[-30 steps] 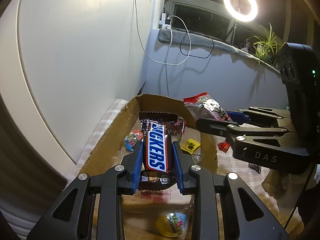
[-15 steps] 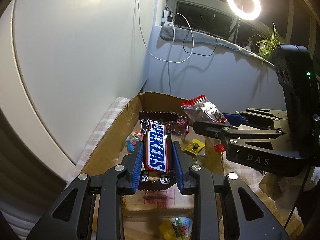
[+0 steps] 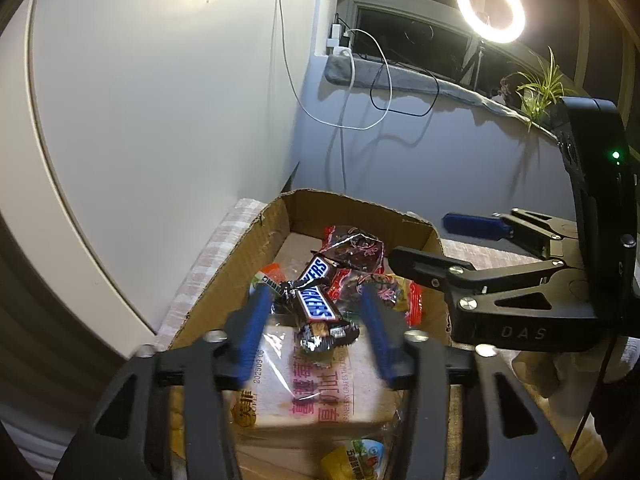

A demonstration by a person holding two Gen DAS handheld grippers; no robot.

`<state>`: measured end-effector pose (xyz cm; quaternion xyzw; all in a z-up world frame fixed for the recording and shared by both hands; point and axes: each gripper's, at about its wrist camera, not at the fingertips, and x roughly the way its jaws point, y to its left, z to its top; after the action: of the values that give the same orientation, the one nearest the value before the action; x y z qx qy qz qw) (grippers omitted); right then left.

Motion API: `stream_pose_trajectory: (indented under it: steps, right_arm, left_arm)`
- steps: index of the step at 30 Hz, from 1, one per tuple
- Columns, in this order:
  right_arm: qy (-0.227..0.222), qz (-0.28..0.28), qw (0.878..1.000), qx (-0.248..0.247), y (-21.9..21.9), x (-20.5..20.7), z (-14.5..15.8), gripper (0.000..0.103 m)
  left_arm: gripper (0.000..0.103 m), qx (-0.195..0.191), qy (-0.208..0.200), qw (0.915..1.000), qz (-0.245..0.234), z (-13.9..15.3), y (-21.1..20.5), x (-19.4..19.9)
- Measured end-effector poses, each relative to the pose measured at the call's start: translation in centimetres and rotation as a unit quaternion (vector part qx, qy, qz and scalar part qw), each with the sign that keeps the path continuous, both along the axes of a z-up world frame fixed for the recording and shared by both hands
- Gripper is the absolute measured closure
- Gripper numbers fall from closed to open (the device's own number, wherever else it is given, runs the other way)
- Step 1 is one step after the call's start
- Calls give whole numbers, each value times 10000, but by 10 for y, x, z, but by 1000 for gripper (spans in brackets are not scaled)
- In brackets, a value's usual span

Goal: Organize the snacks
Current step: 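Open both tools to drop the Snickers and chocolate bag into the box, then move both tools back over the pink and black candies on the table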

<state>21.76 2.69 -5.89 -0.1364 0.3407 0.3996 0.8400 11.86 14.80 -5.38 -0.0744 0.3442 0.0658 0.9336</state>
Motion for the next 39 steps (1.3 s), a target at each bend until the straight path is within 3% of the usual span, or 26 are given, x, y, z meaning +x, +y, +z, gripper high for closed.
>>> stream_pose_trajectory:
  steps: [2,23,39]
  right_arm:
    - [-45,-50,10000,-22,-1,1,1,10]
    - [-110,-213,9997,9,-17,-6,13,10]
    - [-59,-286,9995,146,-60,-28,24,10]
  left_arm:
    - [40,7,-28,10000,31,1,1,-1]
    - [35,57,-113,9999,15,9,-4,-10]
    - [35,69,-237,9995,-194,19,-32,-28]
